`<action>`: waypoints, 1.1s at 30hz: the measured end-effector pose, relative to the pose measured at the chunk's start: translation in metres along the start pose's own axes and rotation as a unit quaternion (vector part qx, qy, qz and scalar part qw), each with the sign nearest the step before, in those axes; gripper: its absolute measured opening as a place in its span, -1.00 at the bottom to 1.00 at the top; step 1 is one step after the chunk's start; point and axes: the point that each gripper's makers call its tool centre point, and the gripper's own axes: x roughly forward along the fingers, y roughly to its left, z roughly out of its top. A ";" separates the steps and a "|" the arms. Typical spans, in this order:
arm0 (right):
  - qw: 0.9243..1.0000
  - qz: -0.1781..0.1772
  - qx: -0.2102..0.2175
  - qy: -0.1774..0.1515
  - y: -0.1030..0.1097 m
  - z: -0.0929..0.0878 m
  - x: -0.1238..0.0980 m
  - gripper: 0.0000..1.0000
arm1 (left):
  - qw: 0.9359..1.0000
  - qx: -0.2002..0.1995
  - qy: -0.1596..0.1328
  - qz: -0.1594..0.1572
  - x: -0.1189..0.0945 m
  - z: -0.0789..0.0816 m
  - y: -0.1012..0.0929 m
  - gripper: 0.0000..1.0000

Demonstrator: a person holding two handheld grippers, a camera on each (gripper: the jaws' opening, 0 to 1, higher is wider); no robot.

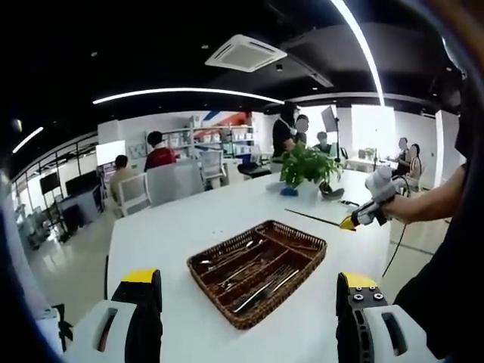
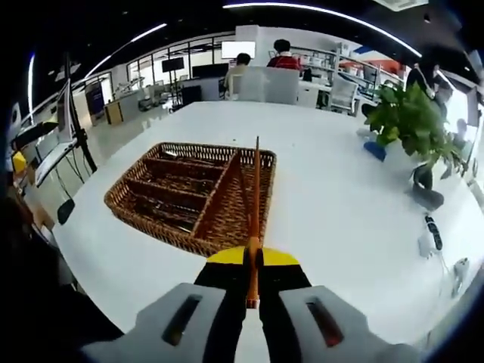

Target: Arrange the knives, forks, and spoons in their matching storage slots by inserting each utensil handle-first until every utensil is classified and aligned in the correct compartment

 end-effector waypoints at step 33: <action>0.999 -0.027 0.020 0.015 -0.003 0.045 0.056 -0.97 | 1.000 -0.007 0.011 -0.014 0.002 0.003 0.028 1.00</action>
